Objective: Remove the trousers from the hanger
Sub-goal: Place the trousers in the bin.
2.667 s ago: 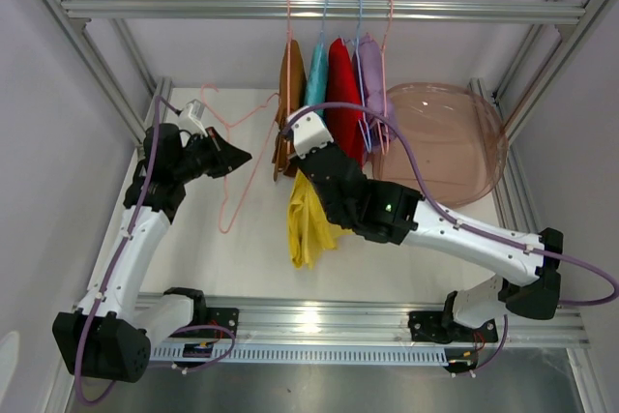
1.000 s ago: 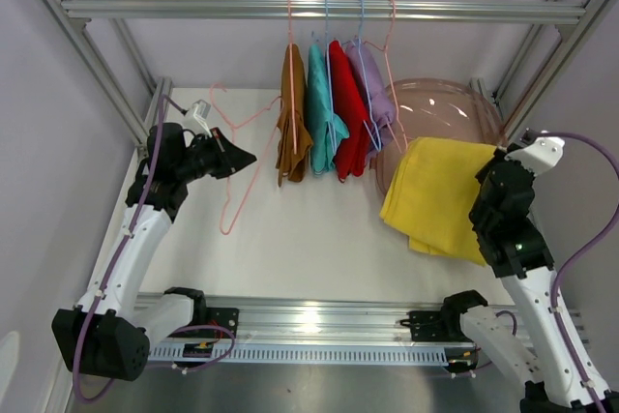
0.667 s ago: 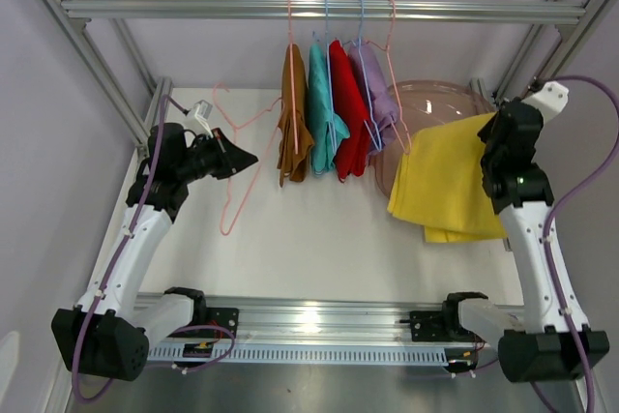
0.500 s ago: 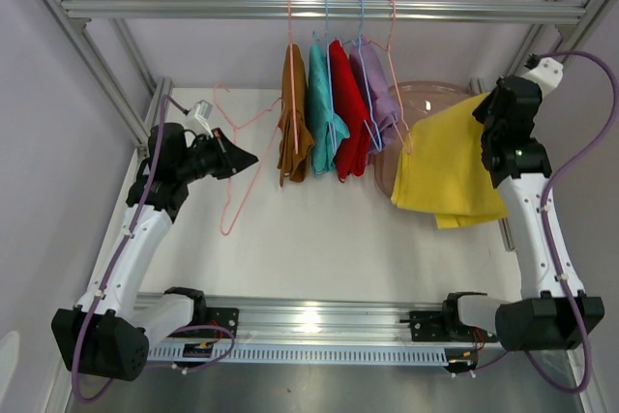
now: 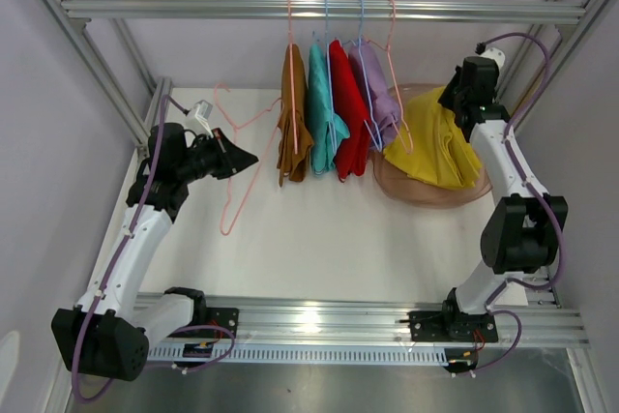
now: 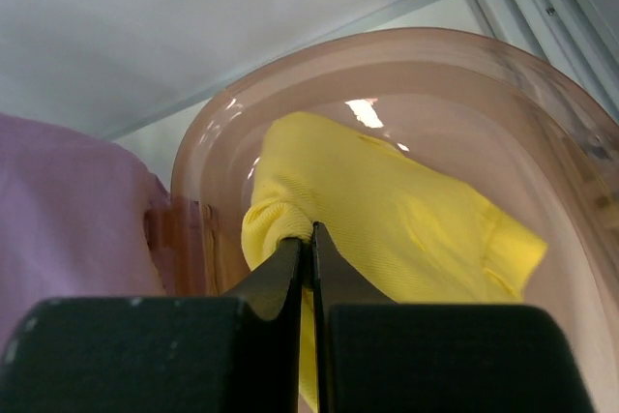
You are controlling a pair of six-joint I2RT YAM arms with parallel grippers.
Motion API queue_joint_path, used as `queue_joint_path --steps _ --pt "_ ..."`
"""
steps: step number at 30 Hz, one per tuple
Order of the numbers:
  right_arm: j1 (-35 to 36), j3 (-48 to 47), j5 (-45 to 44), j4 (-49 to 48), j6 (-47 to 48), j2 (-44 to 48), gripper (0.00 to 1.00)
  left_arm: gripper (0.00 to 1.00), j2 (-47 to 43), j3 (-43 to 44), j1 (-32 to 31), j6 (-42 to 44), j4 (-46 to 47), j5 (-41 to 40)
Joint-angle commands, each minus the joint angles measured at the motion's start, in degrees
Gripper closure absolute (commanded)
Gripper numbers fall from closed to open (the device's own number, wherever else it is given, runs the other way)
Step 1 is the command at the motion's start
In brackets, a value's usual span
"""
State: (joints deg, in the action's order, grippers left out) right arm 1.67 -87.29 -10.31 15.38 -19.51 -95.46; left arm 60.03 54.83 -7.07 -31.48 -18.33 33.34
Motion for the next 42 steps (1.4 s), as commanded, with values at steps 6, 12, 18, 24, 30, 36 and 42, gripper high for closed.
queue_joint_path --steps 6,12,18,24,30,36,42 --pt "0.08 -11.14 -6.27 -0.79 0.7 -4.91 0.13 1.0 -0.35 2.12 -0.49 -0.24 1.98 1.73" --pt "0.35 -10.54 -12.71 1.76 3.07 0.09 0.01 0.99 -0.09 2.21 -0.49 -0.33 2.07 1.9" --pt "0.44 -9.13 -17.64 4.75 2.72 6.07 0.01 0.99 -0.18 2.21 -0.4 -0.33 2.15 1.9" --pt "0.97 -8.43 -22.3 7.47 1.58 9.67 0.01 1.0 0.09 2.12 -0.58 -0.16 1.98 1.72" --pt "1.32 -1.85 -9.79 2.31 1.23 16.17 0.33 1.0 -0.35 2.13 -0.75 -0.16 1.98 1.72" --pt "1.93 7.11 5.07 -1.46 -5.18 17.06 0.71 1.0 -0.35 2.21 -0.84 -0.16 1.98 1.81" --pt "5.18 16.18 14.34 -8.09 -5.72 16.63 0.82 1.0 -0.53 2.21 -0.84 -0.16 1.98 1.99"
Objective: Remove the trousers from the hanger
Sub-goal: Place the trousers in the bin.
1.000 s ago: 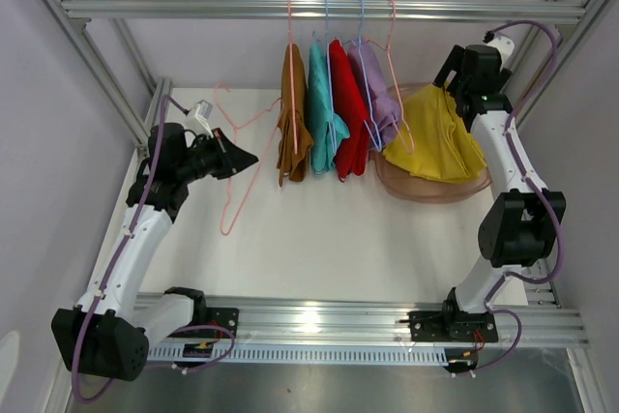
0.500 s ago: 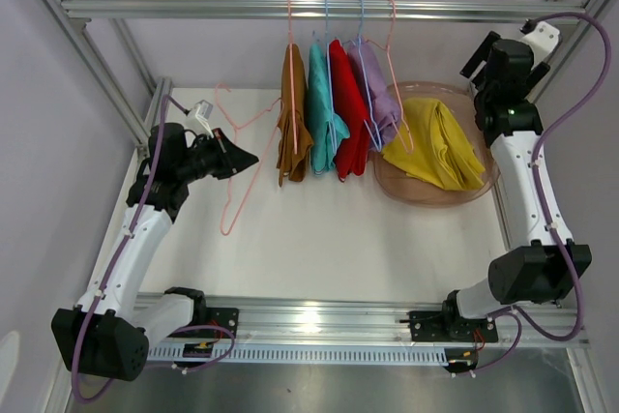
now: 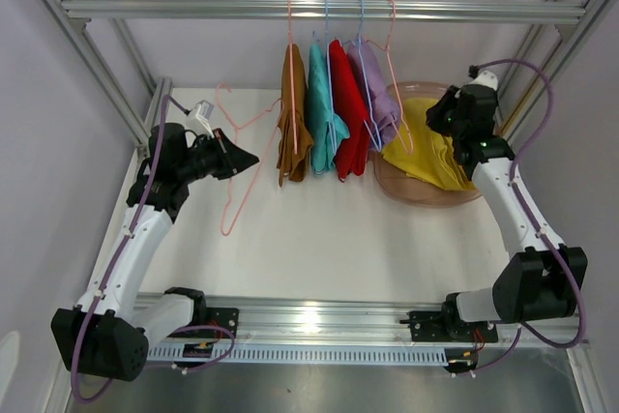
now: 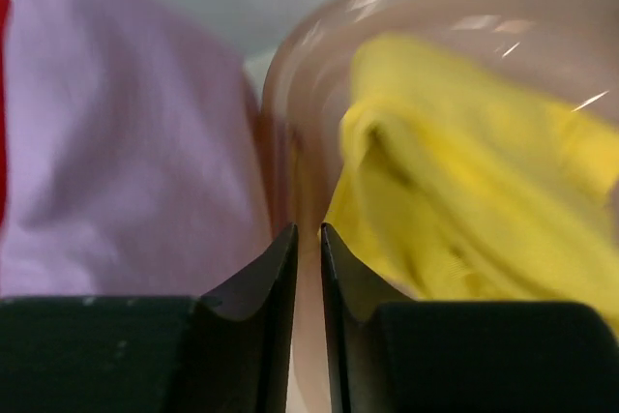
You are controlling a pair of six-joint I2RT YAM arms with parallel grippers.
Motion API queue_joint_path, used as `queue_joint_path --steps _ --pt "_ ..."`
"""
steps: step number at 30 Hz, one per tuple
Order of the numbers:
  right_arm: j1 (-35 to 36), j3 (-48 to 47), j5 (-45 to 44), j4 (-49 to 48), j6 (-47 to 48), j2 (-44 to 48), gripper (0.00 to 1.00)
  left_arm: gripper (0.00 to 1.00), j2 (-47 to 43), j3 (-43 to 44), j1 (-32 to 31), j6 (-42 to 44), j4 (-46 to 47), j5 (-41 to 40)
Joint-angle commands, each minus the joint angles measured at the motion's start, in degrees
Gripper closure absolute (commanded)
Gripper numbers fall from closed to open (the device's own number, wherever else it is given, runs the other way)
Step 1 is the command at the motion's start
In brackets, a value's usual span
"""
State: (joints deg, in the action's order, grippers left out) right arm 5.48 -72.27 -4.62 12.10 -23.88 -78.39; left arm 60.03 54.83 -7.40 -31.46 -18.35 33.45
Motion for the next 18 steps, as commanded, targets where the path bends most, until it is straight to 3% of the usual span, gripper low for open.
queue_joint_path --steps 1,6,8,11,12,18 --pt "1.82 1.17 9.36 -4.45 -1.35 -1.23 0.82 0.99 -0.53 2.21 -0.42 -0.18 1.91 1.88" --pt "2.17 1.26 13.32 -3.84 -0.73 -7.55 0.83 0.99 -0.79 2.21 -0.51 -0.18 2.0 1.79" --pt "2.08 -0.06 10.0 -2.79 -0.29 -11.32 0.85 1.0 -0.79 2.3 -0.51 -0.18 1.91 1.88" --pt "1.38 -5.23 -2.72 -0.33 0.41 -15.81 0.84 1.0 -0.53 2.12 -0.51 -0.27 2.09 1.71" --pt "1.29 -6.82 -11.11 1.68 0.85 -18.96 0.84 1.0 -0.44 2.12 -0.51 -0.35 2.18 1.79" --pt "0.68 -17.9 -26.99 7.85 2.08 -26.11 0.82 1.0 -0.35 2.21 -0.51 -0.44 2.18 1.97"
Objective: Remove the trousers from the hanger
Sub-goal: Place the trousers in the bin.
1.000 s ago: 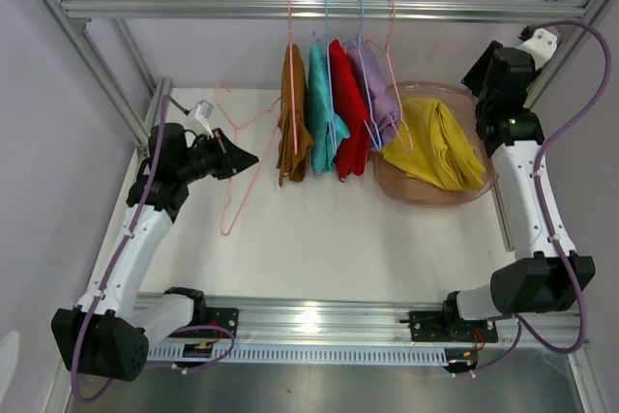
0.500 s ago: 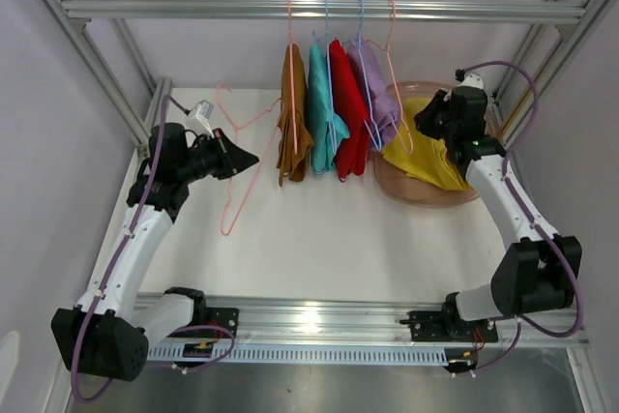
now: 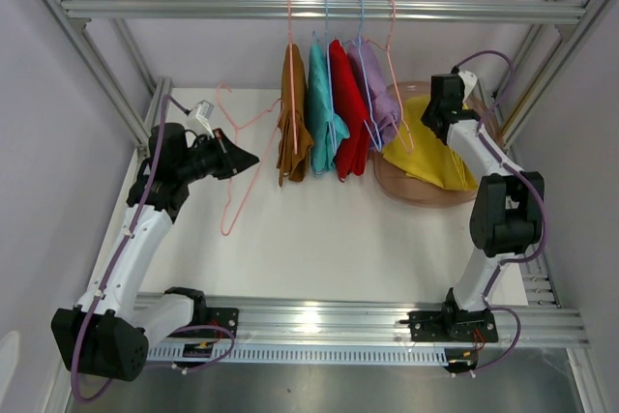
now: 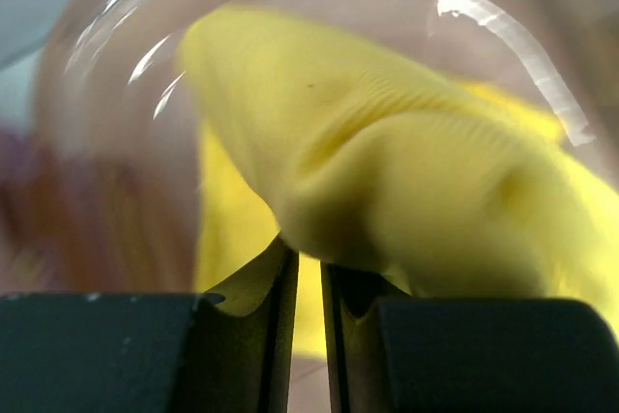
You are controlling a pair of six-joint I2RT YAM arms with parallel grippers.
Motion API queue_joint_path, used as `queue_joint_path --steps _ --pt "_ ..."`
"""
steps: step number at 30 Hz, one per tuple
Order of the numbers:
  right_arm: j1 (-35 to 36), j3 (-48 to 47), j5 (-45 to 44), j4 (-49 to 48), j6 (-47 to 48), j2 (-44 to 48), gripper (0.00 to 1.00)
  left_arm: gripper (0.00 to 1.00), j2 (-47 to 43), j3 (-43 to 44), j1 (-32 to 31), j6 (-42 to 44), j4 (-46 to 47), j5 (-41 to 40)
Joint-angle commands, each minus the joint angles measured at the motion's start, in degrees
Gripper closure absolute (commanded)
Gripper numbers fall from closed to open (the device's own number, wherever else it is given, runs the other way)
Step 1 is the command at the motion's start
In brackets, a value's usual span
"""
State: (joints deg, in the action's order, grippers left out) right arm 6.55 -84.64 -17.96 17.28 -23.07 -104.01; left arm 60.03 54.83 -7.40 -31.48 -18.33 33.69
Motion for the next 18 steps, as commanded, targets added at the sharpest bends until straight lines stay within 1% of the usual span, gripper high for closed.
queue_joint_path --steps 1,4,10,15,18 --pt "-0.39 -5.45 -13.77 2.41 1.27 -0.15 0.81 1.0 -0.44 2.13 -0.51 -0.33 2.16 1.73" --pt "-0.74 -4.48 -12.63 0.83 2.41 1.17 0.81 0.99 -0.27 2.04 -0.51 -0.42 2.16 1.64" --pt "-2.24 -6.76 -11.49 3.64 3.12 0.21 0.8 1.0 0.09 2.04 -0.6 -0.42 1.98 1.64" --pt "-4.69 -7.29 -13.95 7.15 0.4 -3.74 0.78 1.0 -0.18 2.12 -0.86 -0.24 2.07 1.29" --pt "-6.02 -7.56 -12.11 8.12 -0.66 -7.87 0.78 1.0 0.0 2.12 -1.04 -0.33 2.07 1.55"
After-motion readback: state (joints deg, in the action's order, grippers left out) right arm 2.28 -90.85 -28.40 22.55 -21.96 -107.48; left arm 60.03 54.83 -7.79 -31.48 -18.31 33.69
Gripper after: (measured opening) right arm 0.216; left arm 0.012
